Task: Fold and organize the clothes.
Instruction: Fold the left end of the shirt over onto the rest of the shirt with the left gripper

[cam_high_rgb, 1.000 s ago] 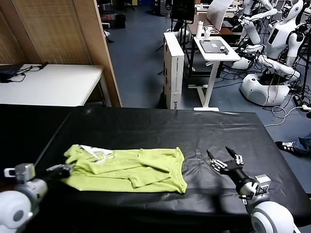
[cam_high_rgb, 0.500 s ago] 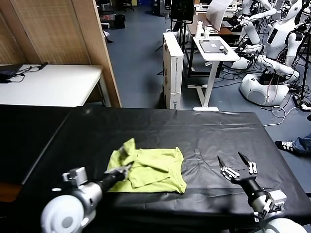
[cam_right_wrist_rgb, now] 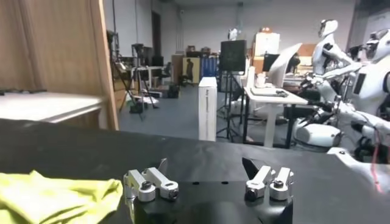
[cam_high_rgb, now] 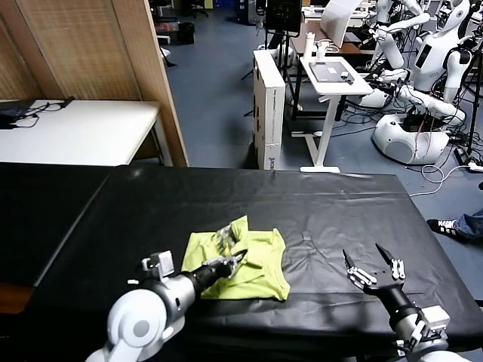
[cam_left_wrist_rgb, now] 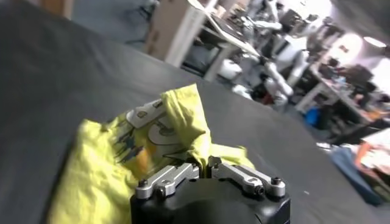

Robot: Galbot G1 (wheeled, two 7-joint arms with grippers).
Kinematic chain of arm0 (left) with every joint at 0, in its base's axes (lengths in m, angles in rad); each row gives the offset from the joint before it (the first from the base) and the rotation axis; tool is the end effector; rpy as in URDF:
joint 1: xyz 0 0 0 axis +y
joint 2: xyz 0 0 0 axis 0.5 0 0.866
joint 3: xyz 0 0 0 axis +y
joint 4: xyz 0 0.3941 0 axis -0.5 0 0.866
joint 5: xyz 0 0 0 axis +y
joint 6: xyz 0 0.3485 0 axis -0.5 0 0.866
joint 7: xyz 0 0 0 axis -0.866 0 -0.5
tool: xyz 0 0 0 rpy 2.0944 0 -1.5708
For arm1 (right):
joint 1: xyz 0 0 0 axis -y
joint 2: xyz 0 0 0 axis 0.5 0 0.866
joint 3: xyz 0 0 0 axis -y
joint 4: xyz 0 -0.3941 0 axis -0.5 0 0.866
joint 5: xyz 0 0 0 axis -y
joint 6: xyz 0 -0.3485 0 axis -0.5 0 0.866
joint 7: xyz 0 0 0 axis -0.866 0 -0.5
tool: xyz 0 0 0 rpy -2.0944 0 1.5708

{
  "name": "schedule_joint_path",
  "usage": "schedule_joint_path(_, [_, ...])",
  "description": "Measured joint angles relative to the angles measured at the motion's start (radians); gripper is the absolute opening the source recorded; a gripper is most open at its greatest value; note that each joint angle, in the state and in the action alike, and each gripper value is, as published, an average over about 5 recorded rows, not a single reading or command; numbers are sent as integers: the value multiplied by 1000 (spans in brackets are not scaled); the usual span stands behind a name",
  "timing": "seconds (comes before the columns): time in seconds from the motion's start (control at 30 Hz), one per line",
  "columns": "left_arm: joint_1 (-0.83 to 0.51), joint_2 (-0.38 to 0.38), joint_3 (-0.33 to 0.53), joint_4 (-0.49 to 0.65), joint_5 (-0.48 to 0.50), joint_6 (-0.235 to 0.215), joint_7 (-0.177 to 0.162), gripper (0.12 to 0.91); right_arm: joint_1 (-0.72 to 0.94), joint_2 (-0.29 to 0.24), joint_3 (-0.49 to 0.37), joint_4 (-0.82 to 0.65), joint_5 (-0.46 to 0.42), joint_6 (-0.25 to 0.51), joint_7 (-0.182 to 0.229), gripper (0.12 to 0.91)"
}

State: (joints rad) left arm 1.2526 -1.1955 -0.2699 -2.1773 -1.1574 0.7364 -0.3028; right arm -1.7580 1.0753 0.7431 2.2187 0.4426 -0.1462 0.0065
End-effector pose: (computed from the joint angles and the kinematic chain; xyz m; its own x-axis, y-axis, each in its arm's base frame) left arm 0.2289 0.0048 -0.2604 -0.6658 0.6151 0.4223 0.2842 0.7325 -0.6186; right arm 0.1188 -0.1406 -0.2777 -0.9756 -0.1148 0.1870 -0.1308 0.9885 -0.0754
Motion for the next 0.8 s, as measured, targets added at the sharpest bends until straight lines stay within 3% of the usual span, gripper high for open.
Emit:
schedule_joint_path(0.3, [-40, -31, 45, 47, 21, 0, 6, 207, -10, 15, -8, 1, -20, 0, 0, 907])
schedule_joint_path(0.6, [-43, -64, 69, 100, 86, 0, 33, 212, -9, 10, -27, 1, -34, 0, -1, 907])
schedule_joint_path(0.7, [-51, -79, 81, 115, 104, 0, 39, 296, -9, 6, -34, 0, -37, 0, -1, 907])
schedule_joint_path(0.8, [-58, -95, 92, 123, 107, 0, 34, 468, -8, -2, -41, -2, -40, -1, -1, 907])
